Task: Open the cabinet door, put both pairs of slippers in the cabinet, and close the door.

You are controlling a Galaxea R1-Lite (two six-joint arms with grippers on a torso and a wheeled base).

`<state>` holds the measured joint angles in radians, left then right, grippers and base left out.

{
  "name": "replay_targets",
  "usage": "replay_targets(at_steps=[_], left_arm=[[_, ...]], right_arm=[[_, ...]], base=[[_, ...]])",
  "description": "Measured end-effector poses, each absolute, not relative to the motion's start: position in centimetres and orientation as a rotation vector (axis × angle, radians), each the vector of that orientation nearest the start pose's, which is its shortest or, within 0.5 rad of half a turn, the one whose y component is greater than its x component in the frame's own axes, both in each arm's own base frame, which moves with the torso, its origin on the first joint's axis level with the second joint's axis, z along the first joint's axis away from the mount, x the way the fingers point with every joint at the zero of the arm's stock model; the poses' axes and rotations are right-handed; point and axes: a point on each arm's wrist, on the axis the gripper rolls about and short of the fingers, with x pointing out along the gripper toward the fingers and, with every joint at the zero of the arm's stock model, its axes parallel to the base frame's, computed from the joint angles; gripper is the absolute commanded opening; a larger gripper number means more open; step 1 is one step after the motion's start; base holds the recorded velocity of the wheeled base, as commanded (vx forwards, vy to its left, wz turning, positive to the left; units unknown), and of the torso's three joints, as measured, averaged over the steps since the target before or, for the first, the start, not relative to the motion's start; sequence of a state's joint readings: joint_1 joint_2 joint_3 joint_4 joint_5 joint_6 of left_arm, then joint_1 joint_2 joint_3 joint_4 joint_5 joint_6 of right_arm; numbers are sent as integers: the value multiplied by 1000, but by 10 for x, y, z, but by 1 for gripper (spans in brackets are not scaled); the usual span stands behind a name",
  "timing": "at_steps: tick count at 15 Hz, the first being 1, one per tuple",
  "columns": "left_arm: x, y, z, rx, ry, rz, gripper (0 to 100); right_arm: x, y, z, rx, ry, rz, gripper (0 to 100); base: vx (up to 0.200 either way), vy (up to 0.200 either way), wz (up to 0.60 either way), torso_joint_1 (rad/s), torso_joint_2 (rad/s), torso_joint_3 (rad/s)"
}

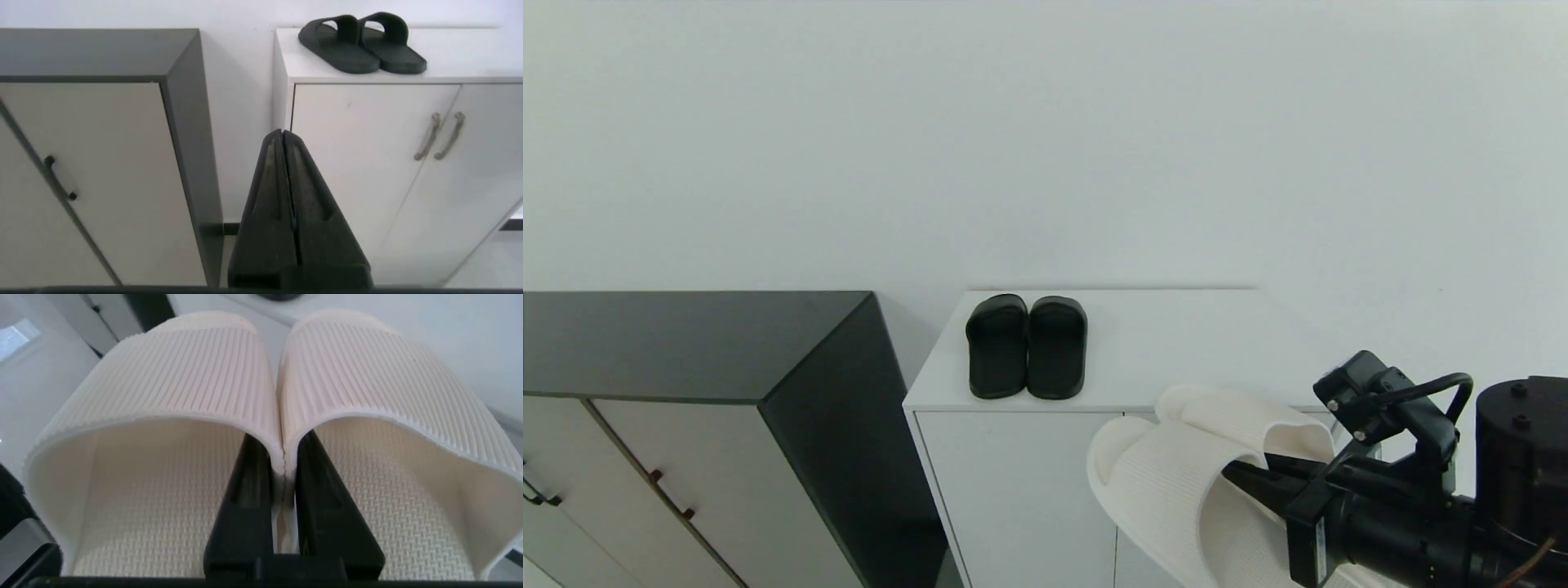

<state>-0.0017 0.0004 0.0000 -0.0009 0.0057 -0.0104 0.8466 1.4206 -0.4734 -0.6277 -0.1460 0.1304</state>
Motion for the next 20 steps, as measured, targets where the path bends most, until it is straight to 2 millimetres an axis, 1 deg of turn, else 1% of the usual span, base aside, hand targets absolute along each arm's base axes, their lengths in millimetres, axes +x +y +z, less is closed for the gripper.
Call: replay_targets(at_steps=[7, 14, 16, 20], left_arm=[[-23, 0, 76, -10, -1, 4, 0], [-23, 0, 76, -10, -1, 4, 0], [-23, 0, 76, -10, -2, 4, 0], [-23, 0, 76, -10, -1, 4, 0]], right_arm=[[148, 154, 162, -37, 351, 675, 0], [143, 150, 160, -64, 347, 705, 0], [141, 149, 158, -72, 355, 736, 0], [140, 148, 156, -74, 357, 737, 0]], base=[[0, 0, 0, 0, 0, 0], [0, 0, 0, -5, 10, 7], [0, 0, 0, -134, 325, 183], [0, 0, 0, -194, 464, 260]])
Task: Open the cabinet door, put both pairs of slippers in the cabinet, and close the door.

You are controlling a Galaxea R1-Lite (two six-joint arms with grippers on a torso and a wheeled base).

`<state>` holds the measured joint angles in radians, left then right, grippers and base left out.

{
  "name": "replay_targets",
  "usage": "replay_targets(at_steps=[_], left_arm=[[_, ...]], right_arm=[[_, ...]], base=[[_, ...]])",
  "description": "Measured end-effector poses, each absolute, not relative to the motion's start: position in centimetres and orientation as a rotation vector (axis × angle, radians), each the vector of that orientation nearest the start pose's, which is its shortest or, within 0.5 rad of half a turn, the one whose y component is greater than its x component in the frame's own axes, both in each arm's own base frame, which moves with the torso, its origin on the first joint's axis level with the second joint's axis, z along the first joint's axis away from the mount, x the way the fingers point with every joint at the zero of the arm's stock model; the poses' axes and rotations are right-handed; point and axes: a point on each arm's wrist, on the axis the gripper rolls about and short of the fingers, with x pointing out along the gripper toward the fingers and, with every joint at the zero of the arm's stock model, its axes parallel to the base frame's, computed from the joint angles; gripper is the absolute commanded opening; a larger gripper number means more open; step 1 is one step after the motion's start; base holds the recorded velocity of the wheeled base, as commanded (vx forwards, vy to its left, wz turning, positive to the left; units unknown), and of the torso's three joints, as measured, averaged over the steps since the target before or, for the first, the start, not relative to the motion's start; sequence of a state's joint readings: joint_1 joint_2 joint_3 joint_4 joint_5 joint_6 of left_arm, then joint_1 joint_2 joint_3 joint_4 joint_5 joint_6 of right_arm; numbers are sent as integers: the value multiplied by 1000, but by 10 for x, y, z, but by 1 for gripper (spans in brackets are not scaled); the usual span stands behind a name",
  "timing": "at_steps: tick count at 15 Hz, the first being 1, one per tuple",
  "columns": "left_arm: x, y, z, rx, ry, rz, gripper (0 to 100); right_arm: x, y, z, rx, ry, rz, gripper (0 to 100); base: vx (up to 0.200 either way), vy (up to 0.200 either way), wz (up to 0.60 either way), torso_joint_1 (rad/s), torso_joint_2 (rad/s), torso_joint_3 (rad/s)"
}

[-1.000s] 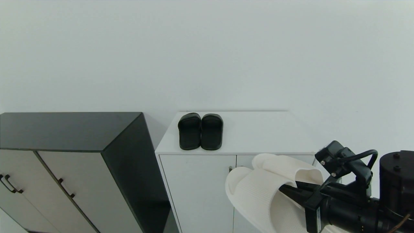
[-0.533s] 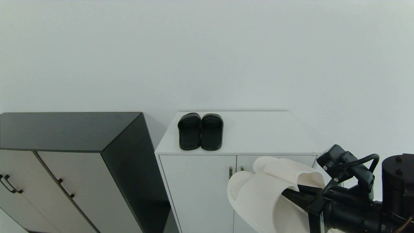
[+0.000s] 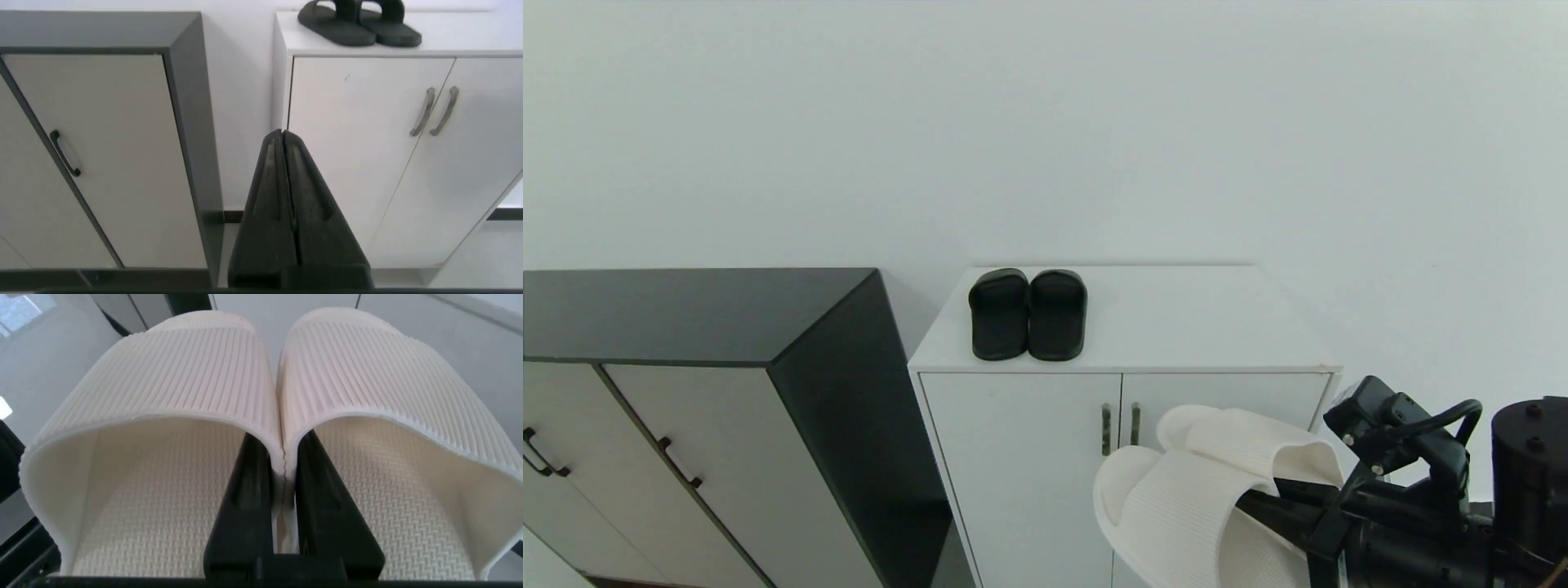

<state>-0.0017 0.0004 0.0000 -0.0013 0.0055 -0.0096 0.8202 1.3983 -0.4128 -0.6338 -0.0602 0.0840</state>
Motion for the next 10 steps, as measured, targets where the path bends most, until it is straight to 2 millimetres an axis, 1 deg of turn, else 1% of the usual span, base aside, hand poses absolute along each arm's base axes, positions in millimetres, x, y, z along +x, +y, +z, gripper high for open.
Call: replay_targets(at_steps=[1, 2, 7, 10], left_arm=[[-23, 0, 76, -9, -1, 4, 0], [-23, 0, 76, -7, -1, 3, 100], [-23, 0, 76, 1, 0, 3, 100], [-23, 0, 76, 0, -1, 3, 100]], right_arm=[[140, 148, 156, -74, 357, 737, 0], [140, 148, 156, -74, 357, 737, 0], [141, 149, 155, -80, 364, 737, 0], [139, 149, 152, -103, 366, 745, 0]], base=[[0, 0, 0, -242, 554, 325], [0, 0, 0, -237, 549, 320], [0, 0, 0, -221, 542, 314], [0, 0, 0, -188, 513, 312]])
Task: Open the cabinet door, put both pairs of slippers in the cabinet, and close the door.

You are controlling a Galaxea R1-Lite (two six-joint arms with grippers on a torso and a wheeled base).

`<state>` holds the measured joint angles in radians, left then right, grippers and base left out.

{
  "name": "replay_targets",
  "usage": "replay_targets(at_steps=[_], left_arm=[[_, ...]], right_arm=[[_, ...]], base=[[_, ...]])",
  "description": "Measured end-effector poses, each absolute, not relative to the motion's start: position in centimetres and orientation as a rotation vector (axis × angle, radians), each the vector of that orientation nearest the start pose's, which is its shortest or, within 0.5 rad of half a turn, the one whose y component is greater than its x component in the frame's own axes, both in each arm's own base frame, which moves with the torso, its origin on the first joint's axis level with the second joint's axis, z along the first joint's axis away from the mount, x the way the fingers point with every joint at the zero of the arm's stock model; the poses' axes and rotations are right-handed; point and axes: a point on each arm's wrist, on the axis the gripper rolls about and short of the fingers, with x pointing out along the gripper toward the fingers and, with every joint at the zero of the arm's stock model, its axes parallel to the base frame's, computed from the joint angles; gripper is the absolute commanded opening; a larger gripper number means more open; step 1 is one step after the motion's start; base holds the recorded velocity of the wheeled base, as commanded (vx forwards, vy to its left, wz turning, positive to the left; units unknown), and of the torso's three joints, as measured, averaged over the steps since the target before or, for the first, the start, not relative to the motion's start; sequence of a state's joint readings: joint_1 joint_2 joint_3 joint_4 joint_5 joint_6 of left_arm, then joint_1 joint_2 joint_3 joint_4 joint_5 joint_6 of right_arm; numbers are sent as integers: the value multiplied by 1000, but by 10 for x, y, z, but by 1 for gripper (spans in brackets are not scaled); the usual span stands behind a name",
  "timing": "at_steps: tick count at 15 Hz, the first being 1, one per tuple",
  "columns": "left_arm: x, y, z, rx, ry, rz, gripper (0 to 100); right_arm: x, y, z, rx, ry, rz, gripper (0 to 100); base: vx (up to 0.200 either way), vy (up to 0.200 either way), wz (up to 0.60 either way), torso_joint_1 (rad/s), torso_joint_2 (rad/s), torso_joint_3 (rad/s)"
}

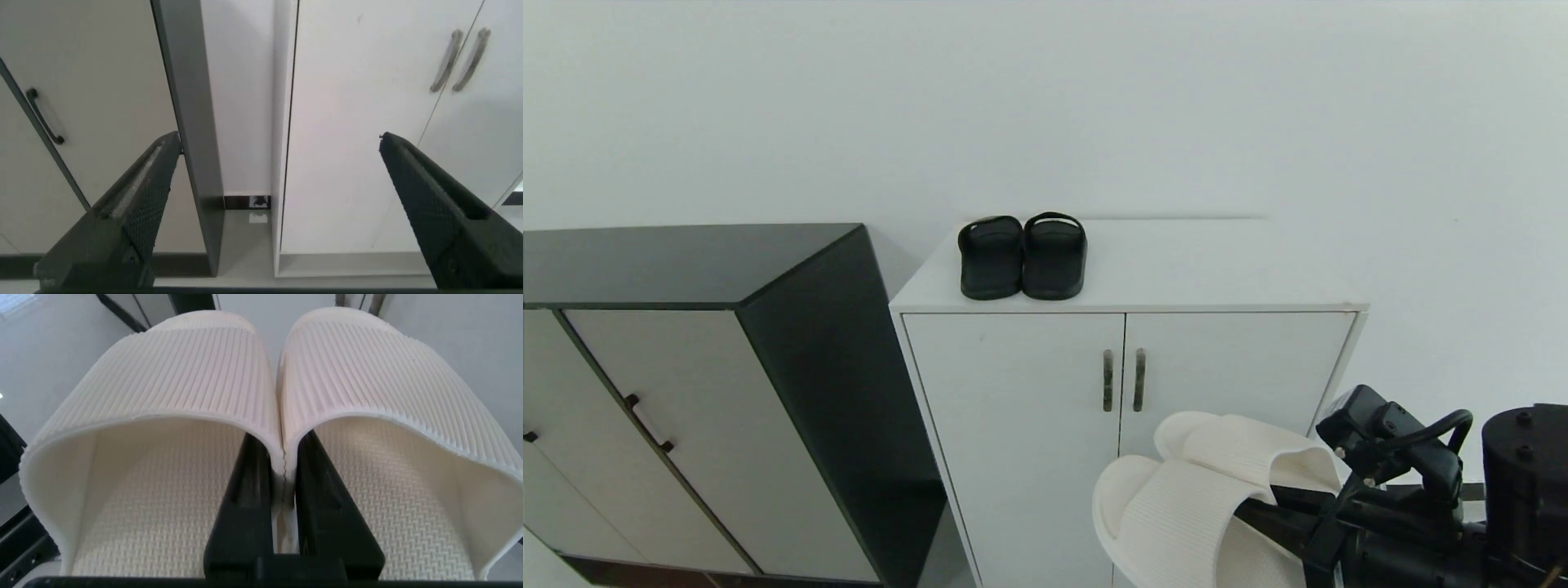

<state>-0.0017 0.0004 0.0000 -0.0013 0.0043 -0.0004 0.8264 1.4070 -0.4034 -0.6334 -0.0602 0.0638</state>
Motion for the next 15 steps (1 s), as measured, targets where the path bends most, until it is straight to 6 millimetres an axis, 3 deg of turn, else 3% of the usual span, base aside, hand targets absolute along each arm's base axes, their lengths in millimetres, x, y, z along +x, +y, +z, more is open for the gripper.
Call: replay_targets(at_steps=[15], left_arm=[[-23, -1, 76, -4, -1, -26, 100]], right_arm=[[137, 147, 147, -105, 386, 746, 0]], base=[[0, 0, 0, -132, 470, 341]])
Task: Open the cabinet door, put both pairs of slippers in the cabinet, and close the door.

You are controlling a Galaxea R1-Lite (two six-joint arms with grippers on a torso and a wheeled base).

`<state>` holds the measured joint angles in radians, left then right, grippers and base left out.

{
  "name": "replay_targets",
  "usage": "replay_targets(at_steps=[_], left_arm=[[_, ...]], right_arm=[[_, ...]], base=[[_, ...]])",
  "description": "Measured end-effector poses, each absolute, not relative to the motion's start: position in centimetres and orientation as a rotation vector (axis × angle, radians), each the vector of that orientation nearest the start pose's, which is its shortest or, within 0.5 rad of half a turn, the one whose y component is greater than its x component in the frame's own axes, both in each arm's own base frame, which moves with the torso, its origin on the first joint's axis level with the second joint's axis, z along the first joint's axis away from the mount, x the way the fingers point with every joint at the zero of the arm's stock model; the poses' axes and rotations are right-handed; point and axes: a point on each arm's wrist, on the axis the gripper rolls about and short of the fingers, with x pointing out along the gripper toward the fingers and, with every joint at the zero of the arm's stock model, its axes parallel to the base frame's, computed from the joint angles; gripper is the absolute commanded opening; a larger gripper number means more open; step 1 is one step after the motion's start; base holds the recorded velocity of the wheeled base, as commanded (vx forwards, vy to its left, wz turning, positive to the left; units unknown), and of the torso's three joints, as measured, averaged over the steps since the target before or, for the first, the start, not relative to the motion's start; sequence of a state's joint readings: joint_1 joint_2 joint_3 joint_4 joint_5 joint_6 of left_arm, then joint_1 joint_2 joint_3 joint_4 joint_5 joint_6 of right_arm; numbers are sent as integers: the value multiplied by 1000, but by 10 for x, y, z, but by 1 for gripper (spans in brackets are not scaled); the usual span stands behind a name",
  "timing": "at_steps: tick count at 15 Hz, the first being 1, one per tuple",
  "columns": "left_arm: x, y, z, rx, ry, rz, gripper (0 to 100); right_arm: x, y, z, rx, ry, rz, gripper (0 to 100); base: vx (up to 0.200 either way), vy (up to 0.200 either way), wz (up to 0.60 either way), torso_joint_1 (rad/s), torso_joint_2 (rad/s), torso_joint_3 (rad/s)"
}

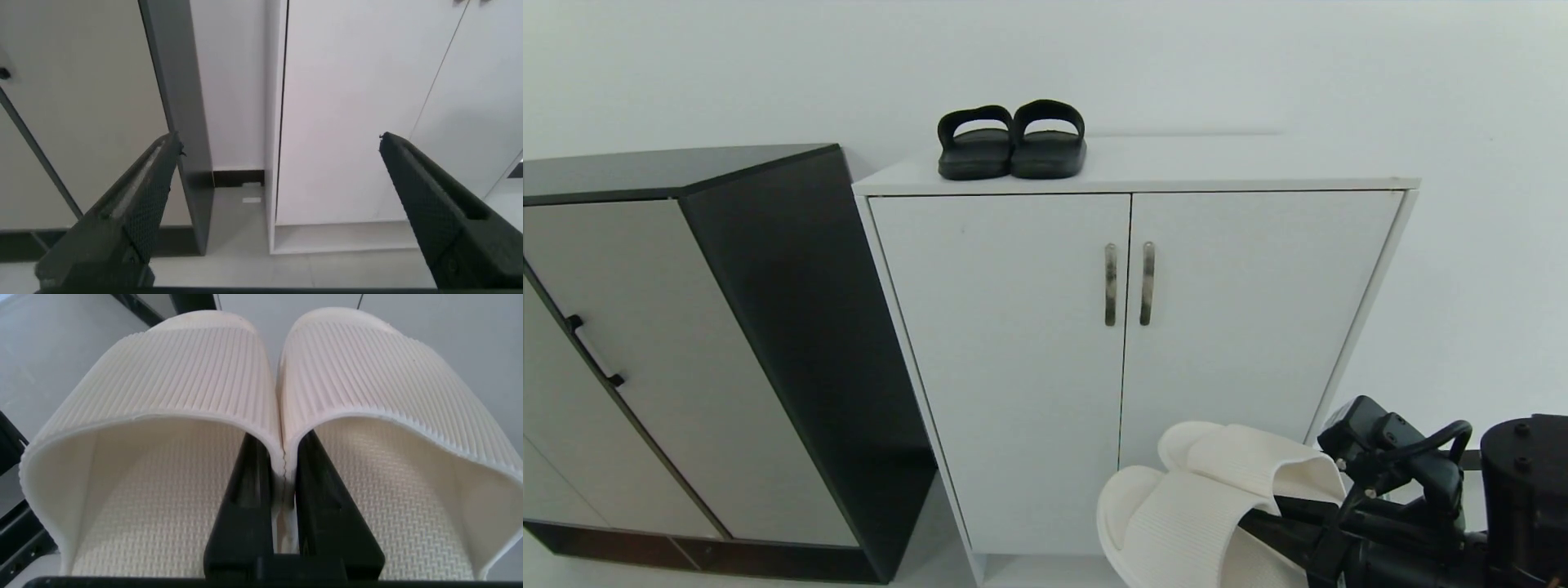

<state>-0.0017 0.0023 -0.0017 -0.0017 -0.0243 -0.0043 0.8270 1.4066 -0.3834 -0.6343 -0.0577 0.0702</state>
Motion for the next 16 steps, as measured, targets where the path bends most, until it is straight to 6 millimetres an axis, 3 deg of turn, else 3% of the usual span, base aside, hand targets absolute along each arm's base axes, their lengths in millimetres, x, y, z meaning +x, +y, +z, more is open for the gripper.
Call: replay_targets(at_steps=[4, 8, 11, 14, 16], left_arm=[[-21, 0, 80, -8, 24, -50, 100], [-23, -2, 133, -85, -35, -189, 100], [9, -10, 167, -159, 94, -473, 100], [57, -20, 202, -199, 56, -713, 100], [84, -33, 214, -211, 53, -844, 100]], right_arm=[[138, 148, 148, -104, 381, 745, 0], [140, 149, 145, -112, 398, 741, 0], [141, 150, 142, -117, 411, 740, 0], [142, 151, 141, -118, 413, 739, 0], [142, 152, 140, -122, 417, 734, 0]], base=[[0, 0, 0, -4, 202, 170], [0, 0, 0, 0, 0, 0], [0, 0, 0, -10, 102, 98], [0, 0, 0, -2, 50, 34], [0, 0, 0, 0, 0, 0]])
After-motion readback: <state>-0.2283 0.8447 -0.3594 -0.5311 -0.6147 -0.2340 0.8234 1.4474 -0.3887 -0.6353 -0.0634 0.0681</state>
